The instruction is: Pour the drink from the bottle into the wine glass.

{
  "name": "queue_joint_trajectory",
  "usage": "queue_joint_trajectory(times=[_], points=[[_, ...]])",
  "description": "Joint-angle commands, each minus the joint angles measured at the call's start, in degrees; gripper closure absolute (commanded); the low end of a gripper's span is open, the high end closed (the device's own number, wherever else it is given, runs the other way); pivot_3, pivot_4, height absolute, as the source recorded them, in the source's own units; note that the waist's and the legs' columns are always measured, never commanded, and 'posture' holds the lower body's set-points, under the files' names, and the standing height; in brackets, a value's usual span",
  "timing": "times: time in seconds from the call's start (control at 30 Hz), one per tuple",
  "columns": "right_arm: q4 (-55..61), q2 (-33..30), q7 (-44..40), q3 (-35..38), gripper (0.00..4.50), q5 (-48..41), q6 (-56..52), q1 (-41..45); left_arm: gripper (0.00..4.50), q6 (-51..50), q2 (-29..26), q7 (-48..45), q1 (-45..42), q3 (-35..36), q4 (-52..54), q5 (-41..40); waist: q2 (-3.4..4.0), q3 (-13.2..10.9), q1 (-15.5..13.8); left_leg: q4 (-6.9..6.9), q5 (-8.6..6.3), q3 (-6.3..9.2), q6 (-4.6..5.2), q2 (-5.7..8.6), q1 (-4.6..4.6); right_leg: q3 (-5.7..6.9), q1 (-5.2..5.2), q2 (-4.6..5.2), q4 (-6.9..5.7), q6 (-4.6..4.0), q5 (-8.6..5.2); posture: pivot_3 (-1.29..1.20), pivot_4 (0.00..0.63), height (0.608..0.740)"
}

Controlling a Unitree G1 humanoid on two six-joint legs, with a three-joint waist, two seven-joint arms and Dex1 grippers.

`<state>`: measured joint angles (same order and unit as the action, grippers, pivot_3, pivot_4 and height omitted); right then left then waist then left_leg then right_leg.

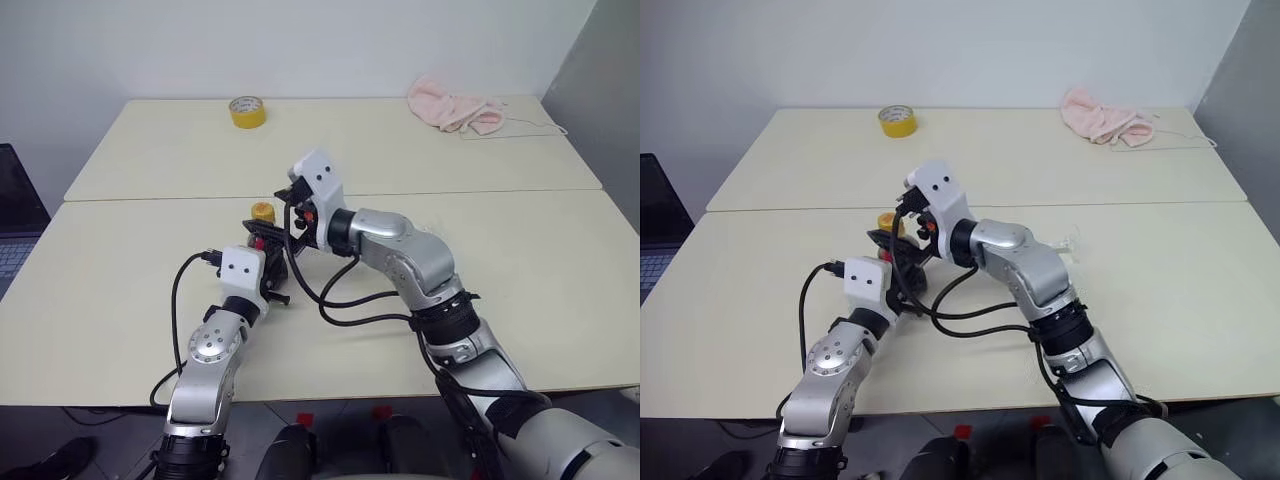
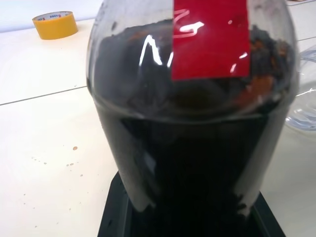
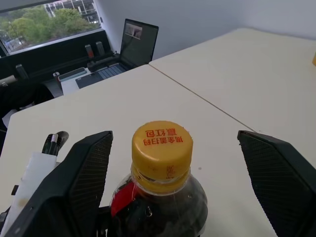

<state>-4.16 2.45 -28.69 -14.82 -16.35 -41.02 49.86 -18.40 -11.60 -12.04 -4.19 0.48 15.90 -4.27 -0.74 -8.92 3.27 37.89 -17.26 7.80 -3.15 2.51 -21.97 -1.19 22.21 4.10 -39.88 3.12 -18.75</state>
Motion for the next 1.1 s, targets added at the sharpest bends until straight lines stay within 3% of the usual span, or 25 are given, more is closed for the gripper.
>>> queue_joint_trajectory(times=[0.03,0.23,0.27,0.43,0.53,0.7,1.1], points=[[1.07,0.55,-0.47,0.14,1.13,0.22,1.59,1.35,3.75,1.57,-0.2,-0.12,-0.81,0.22,1.67,-0.01,0.0,0.0,0.0,0.0,0.0,0.0,0.0,0.0,0.0,0.0,0.0,0.0,0.0,0.0,0.0,0.0,0.15,0.74],[1.0,0.2,-1.28,-0.38,3.18,0.49,2.57,1.0,3.75,1.56,-0.21,-0.13,-0.73,0.27,1.68,-0.04,0.0,0.0,0.0,0.0,0.0,0.0,0.0,0.0,0.0,0.0,0.0,0.0,0.0,0.0,0.0,0.0,0.15,0.74],[1.06,0.05,-1.6,-0.56,3.25,0.56,2.81,0.87,3.75,1.46,-0.23,-0.12,-0.72,0.3,1.79,-0.06,0.0,0.0,0.0,0.0,0.0,0.0,0.0,0.0,0.0,0.0,0.0,0.0,0.0,0.0,0.0,0.0,0.15,0.74],[-1.34,-2.0,-7.51,-1.9,3.25,1.17,10.76,-0.24,3.75,1.34,-0.24,-0.05,-0.44,0.44,2.09,-0.13,0.0,0.0,0.01,0.0,0.0,0.0,0.0,0.0,0.0,0.0,0.0,0.0,0.0,0.0,0.0,0.0,0.15,0.74],[-4.6,-3.04,-13.05,-2.74,3.25,2.07,20.91,-1.3,3.75,1.25,-0.22,0.0,-0.26,0.5,2.22,-0.18,0.0,0.0,0.01,0.0,0.0,-0.01,0.0,0.0,0.0,0.01,0.0,0.0,0.01,0.0,0.0,0.0,0.15,0.74],[-10.59,-0.15,-17.04,-0.31,3.25,0.03,29.81,-1.89,3.76,1.15,-0.21,-0.04,-0.16,0.6,2.32,-0.28,0.0,0.0,0.03,0.0,0.0,-0.01,0.0,-0.02,0.01,0.02,-0.01,-0.01,0.01,0.0,0.0,0.0,0.15,0.74],[-13.88,4.73,-18.28,4.4,3.26,-3.63,29.07,-1.92,3.76,0.9,-0.47,-0.43,0.08,0.74,2.69,-0.46,0.0,0.0,0.01,0.01,0.0,0.02,-0.01,-0.02,0.01,0.03,-0.01,0.0,0.0,0.0,0.0,0.0,0.15,0.74]])
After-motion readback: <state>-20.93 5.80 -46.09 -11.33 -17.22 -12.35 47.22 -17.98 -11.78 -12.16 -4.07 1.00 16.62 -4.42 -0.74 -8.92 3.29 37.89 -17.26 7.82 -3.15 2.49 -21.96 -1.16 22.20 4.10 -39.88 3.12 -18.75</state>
